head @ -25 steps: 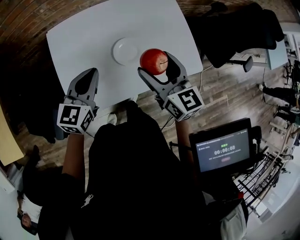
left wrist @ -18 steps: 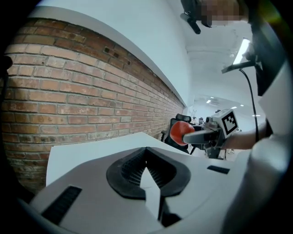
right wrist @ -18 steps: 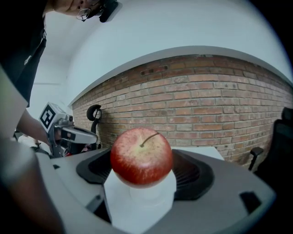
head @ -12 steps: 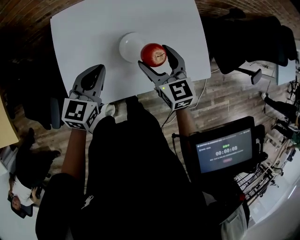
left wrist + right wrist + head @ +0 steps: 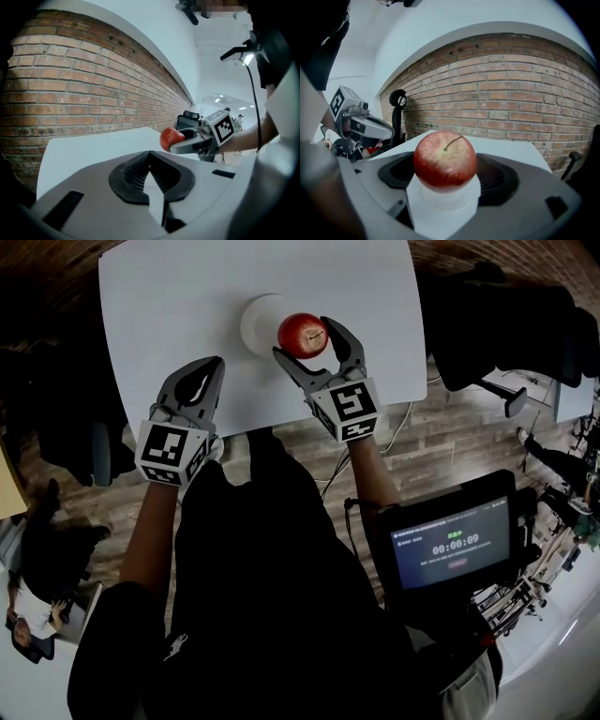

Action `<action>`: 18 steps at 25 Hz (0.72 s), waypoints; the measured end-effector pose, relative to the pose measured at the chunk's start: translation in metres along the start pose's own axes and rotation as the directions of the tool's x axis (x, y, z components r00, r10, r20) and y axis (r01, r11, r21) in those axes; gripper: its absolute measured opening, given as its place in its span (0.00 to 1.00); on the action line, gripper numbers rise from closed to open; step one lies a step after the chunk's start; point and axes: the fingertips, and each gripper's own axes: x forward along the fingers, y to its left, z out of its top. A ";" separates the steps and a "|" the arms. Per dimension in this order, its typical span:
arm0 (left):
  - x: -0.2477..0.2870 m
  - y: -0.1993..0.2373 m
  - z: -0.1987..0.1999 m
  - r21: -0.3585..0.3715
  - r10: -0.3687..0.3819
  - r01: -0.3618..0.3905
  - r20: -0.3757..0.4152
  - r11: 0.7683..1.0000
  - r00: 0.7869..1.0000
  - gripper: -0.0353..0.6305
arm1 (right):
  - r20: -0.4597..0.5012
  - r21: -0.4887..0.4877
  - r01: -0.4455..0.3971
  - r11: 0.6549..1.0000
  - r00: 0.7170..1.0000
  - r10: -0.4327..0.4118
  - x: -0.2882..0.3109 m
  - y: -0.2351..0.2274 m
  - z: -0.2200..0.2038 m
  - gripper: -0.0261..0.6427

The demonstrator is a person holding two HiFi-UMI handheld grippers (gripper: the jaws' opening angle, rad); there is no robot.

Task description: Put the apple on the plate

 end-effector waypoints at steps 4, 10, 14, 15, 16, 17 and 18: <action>0.018 0.001 -0.022 0.004 -0.012 0.012 -0.020 1.000 1.000 0.06 | -0.031 -0.021 -0.004 1.000 0.999 0.003 0.024 0.000 -0.028 0.63; 0.031 -0.001 -0.036 0.020 -0.010 0.011 -0.040 1.000 0.999 0.06 | -0.063 -0.028 -0.027 0.999 0.998 0.025 0.042 0.005 -0.050 0.63; 0.036 -0.004 -0.045 0.025 0.000 0.002 -0.065 1.000 0.998 0.06 | -0.083 -0.035 -0.036 0.999 0.996 0.033 0.048 0.006 -0.063 0.63; 0.036 -0.005 -0.043 0.029 -0.001 0.003 -0.066 1.000 0.998 0.06 | -0.090 -0.041 -0.041 0.998 0.995 0.037 0.050 0.007 -0.064 0.63; 0.037 -0.007 -0.040 0.036 -0.006 0.008 -0.065 0.999 0.998 0.06 | -0.097 -0.049 -0.046 0.998 0.994 0.041 0.053 0.008 -0.065 0.63; 0.038 -0.010 -0.037 0.045 -0.013 0.016 -0.065 0.999 0.998 0.06 | -0.103 -0.059 -0.050 0.997 0.994 0.044 0.055 0.007 -0.066 0.63; 0.039 -0.014 -0.035 0.054 -0.021 0.025 -0.066 0.998 0.998 0.06 | -0.109 -0.067 -0.054 0.996 0.993 0.046 0.056 0.007 -0.067 0.63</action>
